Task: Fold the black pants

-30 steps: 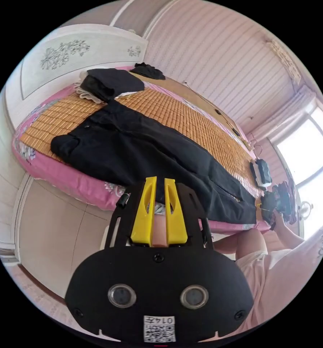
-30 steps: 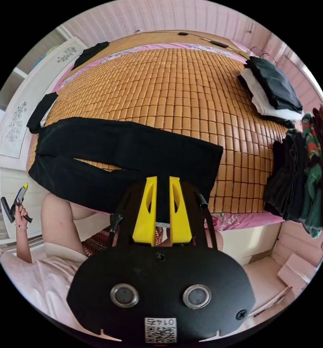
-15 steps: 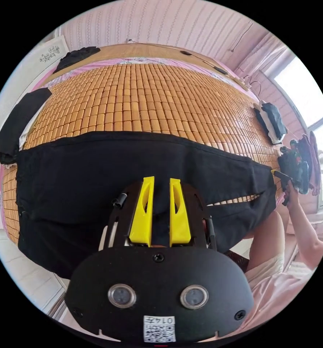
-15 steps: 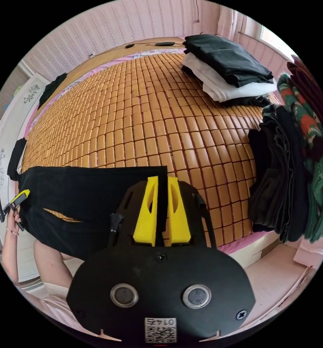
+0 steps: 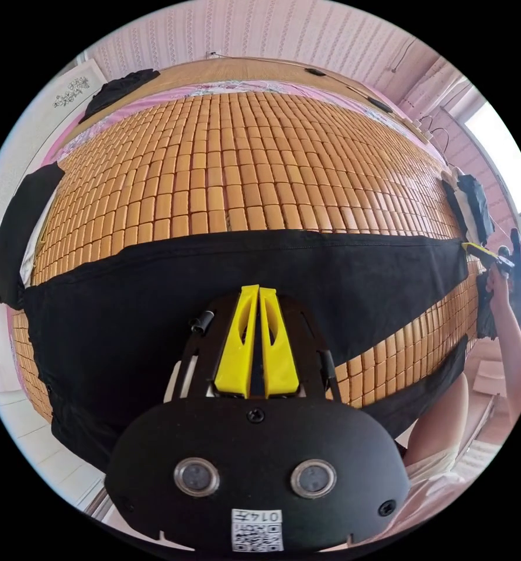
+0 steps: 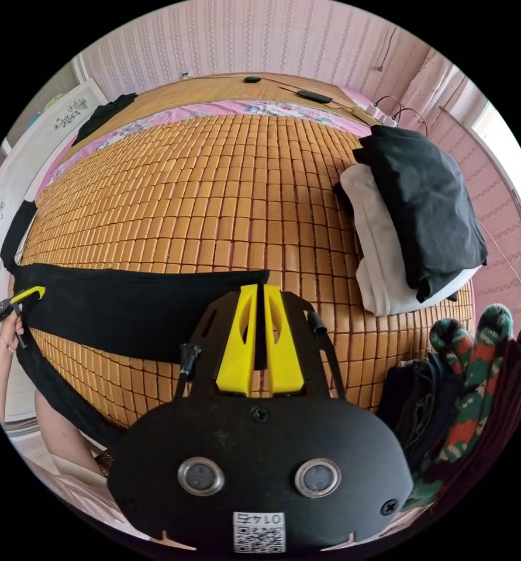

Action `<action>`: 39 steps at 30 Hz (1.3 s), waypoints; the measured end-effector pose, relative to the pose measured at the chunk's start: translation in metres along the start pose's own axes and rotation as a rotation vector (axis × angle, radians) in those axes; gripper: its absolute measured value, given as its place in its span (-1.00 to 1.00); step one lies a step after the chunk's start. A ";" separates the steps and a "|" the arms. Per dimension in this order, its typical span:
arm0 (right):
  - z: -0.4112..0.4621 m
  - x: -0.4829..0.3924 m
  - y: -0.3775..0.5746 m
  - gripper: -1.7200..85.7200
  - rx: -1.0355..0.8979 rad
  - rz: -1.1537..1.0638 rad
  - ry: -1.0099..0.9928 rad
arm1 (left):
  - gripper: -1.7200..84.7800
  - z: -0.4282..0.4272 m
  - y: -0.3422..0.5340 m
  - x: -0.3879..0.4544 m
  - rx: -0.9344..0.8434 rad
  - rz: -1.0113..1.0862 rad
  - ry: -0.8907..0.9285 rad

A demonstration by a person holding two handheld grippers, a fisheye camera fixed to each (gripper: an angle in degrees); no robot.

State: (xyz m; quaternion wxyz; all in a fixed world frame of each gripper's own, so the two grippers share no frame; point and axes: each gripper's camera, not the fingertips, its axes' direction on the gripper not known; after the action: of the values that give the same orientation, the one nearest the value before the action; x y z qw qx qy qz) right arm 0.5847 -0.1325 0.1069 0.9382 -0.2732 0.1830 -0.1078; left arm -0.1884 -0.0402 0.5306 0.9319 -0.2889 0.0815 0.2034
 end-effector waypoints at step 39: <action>-0.110 0.051 0.212 -0.92 0.017 0.075 -0.178 | -0.85 -0.021 0.186 0.084 -0.001 -0.008 0.147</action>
State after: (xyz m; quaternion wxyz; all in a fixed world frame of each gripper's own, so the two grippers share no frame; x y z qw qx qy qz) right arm 0.6084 -0.0249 -0.1109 0.9564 -0.2668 0.1079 -0.0494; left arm -0.1925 0.1156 0.3969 0.9241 -0.3038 0.1488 0.1781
